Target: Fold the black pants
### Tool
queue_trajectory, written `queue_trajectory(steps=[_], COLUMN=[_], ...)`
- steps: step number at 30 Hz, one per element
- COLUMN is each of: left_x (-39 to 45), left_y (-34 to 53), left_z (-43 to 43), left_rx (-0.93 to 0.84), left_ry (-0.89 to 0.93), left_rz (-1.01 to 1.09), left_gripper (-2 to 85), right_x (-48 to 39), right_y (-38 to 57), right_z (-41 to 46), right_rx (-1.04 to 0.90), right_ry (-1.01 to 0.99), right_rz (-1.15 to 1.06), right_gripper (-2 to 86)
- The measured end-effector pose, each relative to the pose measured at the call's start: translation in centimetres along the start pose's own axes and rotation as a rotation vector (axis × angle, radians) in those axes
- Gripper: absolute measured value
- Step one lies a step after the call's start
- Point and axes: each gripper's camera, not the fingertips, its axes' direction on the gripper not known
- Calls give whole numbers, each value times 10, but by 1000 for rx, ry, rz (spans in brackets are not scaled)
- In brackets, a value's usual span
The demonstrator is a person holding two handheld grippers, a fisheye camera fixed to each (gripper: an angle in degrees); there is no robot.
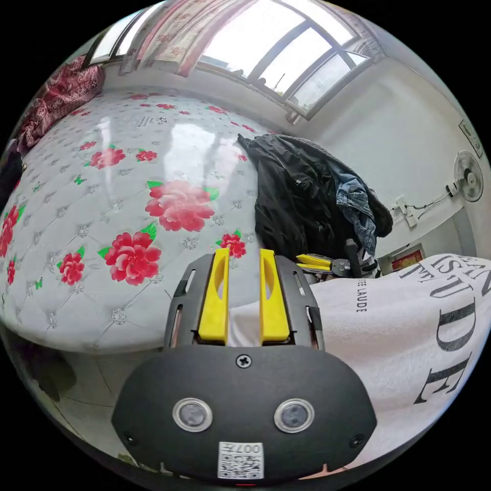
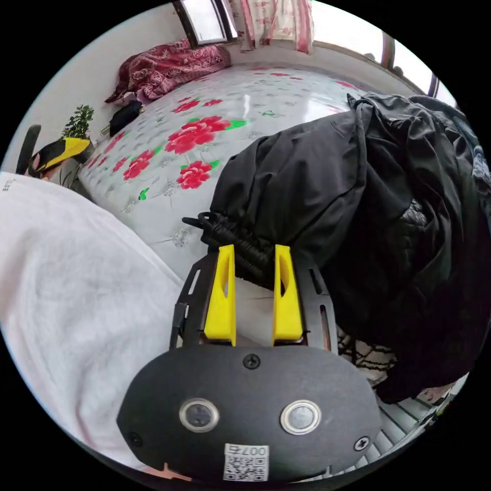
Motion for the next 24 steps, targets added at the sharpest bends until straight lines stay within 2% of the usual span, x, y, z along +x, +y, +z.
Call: queue_trajectory(steps=[4, 8, 10, 16, 20, 21, 24], left_x=[-7, -20, -27, -52, -68, -70, -87], left_y=[28, 37, 33, 17, 17, 17, 20], left_z=[-7, -10, -17, -52, -76, -80, -103], left_rx=[57, 44, 36, 107, 168, 180, 257], left_ry=[-11, 39, 37, 106, 158, 150, 85], left_rz=[-52, 11, 48, 198, 260, 263, 259], left_gripper=[106, 123, 127, 153, 176, 180, 186], right_x=[22, 8, -15, -128, -219, -235, -331], right_y=[-14, -43, -65, -150, -210, -217, -244], right_z=[-14, -36, -44, -76, -87, -87, -71], right_rx=[46, 196, 237, 415, 394, 387, 293], right_ry=[-169, -471, -526, -561, -572, -598, -862], right_rz=[138, 156, 149, 4, -227, -268, -506], right_gripper=[38, 20, 17, 12, 13, 13, 19])
